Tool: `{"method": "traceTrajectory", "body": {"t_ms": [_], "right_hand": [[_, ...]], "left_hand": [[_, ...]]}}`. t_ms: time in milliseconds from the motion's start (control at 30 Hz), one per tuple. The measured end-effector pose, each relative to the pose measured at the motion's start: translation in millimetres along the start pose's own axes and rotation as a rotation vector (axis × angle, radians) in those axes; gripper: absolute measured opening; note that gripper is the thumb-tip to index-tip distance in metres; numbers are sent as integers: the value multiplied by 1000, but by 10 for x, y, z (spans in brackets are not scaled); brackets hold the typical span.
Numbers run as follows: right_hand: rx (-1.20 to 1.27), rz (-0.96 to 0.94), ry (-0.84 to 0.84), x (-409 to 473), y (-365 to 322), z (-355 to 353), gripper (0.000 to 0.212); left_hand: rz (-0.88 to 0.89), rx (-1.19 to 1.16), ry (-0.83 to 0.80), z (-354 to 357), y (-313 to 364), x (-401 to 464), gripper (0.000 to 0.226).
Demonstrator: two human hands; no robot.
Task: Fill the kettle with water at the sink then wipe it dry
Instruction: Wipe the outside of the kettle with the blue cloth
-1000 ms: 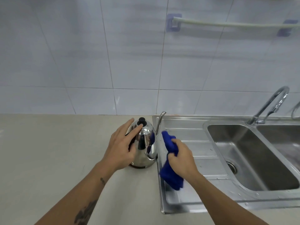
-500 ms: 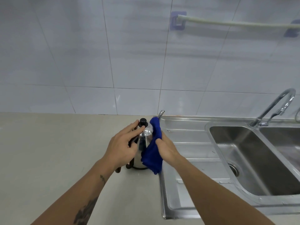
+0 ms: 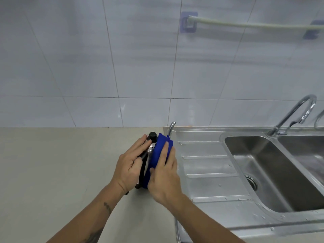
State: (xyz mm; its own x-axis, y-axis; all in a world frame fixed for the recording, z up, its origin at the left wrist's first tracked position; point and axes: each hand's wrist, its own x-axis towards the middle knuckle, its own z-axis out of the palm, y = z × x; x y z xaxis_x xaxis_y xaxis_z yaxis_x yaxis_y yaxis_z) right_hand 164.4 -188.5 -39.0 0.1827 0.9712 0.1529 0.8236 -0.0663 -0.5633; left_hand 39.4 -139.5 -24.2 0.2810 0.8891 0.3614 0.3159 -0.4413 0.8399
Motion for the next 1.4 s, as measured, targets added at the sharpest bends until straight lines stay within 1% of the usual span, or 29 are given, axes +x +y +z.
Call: {"method": "traceTrajectory", "body": {"t_ms": [67, 167, 200, 300, 333, 400, 433, 467, 533, 667, 767, 867, 1000, 1133, 1233, 1300, 1400], "right_hand": [[-83, 14, 26, -50, 66, 153, 108], [-92, 105, -18, -107, 85, 305, 125], [-60, 141, -20, -120, 76, 319, 126], [75, 220, -51, -47, 94, 240, 107], [162, 266, -90, 26, 146, 205, 104], [381, 366, -201, 209, 226, 92, 103], [452, 388, -242, 294, 264, 44, 103], [478, 386, -267, 364, 264, -16, 104], [408, 293, -262, 411, 129, -163, 108], [93, -11, -110, 209, -78, -164, 109], [-66, -139, -60, -35, 34, 52, 118], [-111, -133, -73, -166, 250, 215, 123], [41, -69, -56, -156, 302, 217, 120], [251, 64, 2, 44, 323, 151, 105], [313, 106, 13, 274, 345, 4, 100], [278, 69, 11, 389, 263, -151, 95], [141, -71, 57, 412, 113, -289, 89]], "left_hand": [[-13, -18, 4, 6, 4, 3, 61], [-4, 49, 11, -6, 6, 11, 53], [5, 90, 11, -21, 8, 16, 52], [30, 219, 18, -79, 37, 33, 58], [30, 245, 21, -90, 49, 38, 60], [27, 271, 28, -112, 68, 37, 59], [29, 278, 27, -119, 70, 37, 58], [36, 284, 22, -128, 73, 38, 55], [49, 285, 9, -145, 73, 50, 49], [24, 251, 3, -144, 51, 61, 52], [16, 229, 3, -142, 26, 62, 53], [17, 227, 5, -161, 25, 66, 50], [-1, 245, -2, -174, 48, 66, 57], [-36, 280, 17, -145, 104, 91, 58], [-27, 273, 24, -116, 141, 66, 61], [-15, 267, 30, -118, 166, 71, 63], [-1, 296, 5, -129, 167, 130, 66]]}}
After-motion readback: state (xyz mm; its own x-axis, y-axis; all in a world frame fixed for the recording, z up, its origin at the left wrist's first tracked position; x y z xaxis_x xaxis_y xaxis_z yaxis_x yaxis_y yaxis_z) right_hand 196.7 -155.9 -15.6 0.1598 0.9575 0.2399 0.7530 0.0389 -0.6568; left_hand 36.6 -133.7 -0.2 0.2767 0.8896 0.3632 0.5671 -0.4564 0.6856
